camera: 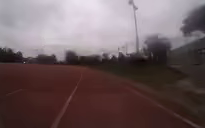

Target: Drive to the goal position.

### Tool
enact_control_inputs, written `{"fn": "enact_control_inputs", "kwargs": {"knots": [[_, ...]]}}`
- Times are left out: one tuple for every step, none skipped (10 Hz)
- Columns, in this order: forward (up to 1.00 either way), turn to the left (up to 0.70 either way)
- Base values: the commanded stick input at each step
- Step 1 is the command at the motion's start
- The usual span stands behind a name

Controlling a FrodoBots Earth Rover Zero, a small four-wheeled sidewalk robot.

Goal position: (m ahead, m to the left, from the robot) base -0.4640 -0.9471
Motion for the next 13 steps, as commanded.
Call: {"fn": "enact_control_inputs", "kwargs": {"knots": [[0.45,-0.27],[0.45,-0.27],[0.45,-0.27],[0.45,-0.27],[0.45,-0.27],[0.45,-0.27],[0.45,-0.27],[0.45,-0.27],[0.45,-0.27],[0.45,-0.27],[0.45,-0.27],[0.45,-0.27],[0.45,-0.27]]}}
